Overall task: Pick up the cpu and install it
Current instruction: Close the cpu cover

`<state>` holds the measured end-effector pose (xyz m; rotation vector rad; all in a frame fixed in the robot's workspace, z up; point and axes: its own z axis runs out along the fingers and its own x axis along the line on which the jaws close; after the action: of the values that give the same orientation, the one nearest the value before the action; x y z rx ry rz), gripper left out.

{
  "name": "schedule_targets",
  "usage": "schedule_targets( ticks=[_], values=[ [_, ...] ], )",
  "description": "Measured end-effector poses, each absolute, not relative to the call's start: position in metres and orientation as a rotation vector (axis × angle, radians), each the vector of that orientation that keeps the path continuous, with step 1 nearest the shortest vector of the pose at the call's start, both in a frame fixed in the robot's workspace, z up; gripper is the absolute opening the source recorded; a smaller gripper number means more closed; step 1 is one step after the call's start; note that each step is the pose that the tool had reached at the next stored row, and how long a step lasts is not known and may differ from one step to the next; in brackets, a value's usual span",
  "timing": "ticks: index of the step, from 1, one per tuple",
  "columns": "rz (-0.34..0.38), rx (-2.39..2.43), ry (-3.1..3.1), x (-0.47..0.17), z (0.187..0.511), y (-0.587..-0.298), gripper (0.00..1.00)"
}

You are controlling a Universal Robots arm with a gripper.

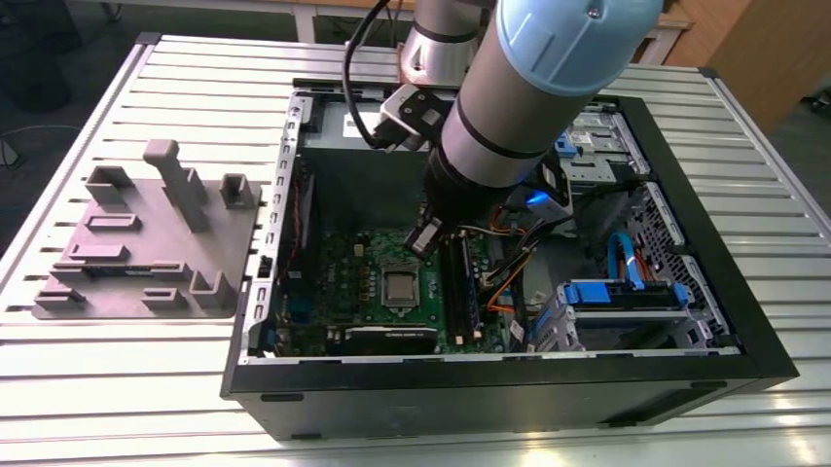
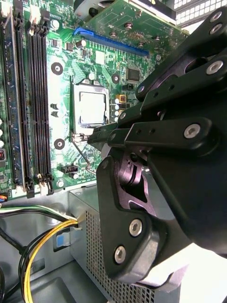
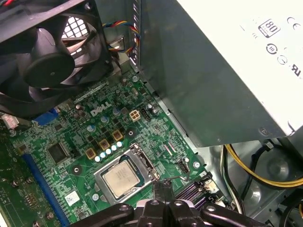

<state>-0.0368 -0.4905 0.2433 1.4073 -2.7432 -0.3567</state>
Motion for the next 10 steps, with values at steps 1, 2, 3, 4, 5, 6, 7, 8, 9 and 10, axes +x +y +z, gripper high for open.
schedule_targets(
  ticks=[1,2,3,4,5,6,7,8,9,10],
  values=[
    [-0.357,1.407,-2.743,-0.0368,0.2433,-0.4905,0.11],
    [-0.357,1.407,-2.743,-0.0368,0.2433,-0.4905,0.11],
    [-0.357,1.407,-2.743,-0.0368,0.2433,-0.4905,0.11],
    [-0.357,1.407,-2.743,-0.0370,0.2433,-0.4905,0.11],
    [-0.357,1.407,-2.743,-0.0384,0.2433,-0.4908,0.11],
    [-0.357,1.407,-2.743,-0.0406,0.2433,-0.4911,0.11],
    [-0.357,1.407,-2.743,-0.0428,0.2433,-0.4917,0.11],
    [-0.357,1.407,-2.743,-0.0449,0.2433,-0.4928,0.11],
    [-0.357,1.407,-2.743,-0.0459,0.2431,-0.4946,0.11],
    [-0.357,1.408,-2.743,-0.0464,0.2431,-0.4981,0.11]
  ],
)
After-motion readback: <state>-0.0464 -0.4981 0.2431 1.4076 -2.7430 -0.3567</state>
